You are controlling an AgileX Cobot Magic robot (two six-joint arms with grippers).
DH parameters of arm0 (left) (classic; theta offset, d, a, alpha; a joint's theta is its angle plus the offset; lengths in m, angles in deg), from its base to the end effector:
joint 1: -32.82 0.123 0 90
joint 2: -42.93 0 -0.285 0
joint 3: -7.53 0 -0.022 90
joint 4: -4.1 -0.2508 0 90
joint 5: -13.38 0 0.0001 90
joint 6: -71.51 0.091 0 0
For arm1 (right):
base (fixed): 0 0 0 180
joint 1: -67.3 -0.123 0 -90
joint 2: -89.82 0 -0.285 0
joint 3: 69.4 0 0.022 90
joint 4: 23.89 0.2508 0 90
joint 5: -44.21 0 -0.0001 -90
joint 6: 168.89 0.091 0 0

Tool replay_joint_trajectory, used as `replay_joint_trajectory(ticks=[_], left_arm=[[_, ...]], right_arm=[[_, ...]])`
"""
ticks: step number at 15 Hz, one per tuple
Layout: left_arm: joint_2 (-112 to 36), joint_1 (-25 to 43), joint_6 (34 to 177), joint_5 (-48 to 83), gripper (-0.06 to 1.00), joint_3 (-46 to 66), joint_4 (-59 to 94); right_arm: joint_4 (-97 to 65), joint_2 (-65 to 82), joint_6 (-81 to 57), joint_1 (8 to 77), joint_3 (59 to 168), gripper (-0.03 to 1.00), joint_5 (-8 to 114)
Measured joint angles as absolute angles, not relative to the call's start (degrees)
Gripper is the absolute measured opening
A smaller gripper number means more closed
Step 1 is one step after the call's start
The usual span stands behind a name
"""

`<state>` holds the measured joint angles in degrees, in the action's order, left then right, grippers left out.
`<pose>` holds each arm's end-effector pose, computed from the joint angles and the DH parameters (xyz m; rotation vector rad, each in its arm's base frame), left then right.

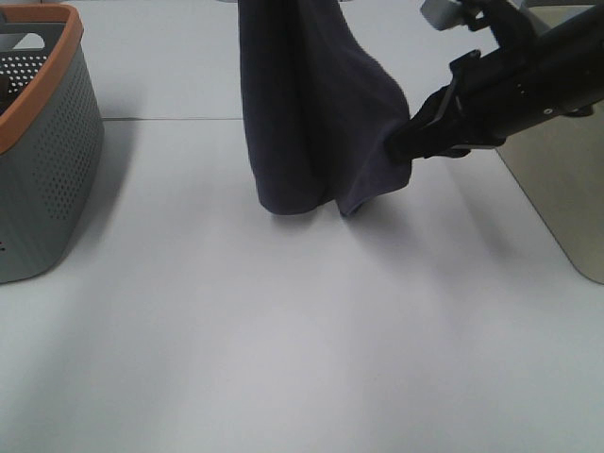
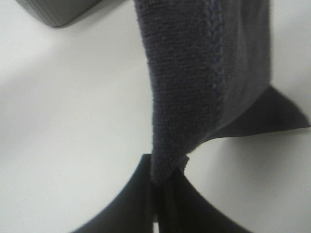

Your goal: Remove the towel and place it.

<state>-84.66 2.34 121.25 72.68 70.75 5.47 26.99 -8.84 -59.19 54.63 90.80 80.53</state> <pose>0.4008 -0.2381 0.4266 1.3924 1.6550 0.1648 0.3050 0.1115 0.2397 -0.9744 2.2169 0.4939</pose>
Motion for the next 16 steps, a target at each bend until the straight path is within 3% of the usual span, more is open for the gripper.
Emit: replay_joint_trajectory(ticks=[4, 10, 16], left_arm=[[-84.7, 1.6, 116.8, 72.7, 0.00, 70.7, 3.5], [-86.6, 1.7, 102.7, 70.8, 0.00, 70.7, -5.6], [-91.5, 6.8, 97.5, 53.5, 0.00, 70.7, -6.1]], right_arm=[[11.6, -3.9, -57.9, 54.6, 94.3, 0.02, 75.5], [7.2, -5.6, -58.6, 54.6, 101.7, 0.02, 68.8], [1.1, -19.2, -62.5, 54.6, 114.9, 0.02, 55.3]])
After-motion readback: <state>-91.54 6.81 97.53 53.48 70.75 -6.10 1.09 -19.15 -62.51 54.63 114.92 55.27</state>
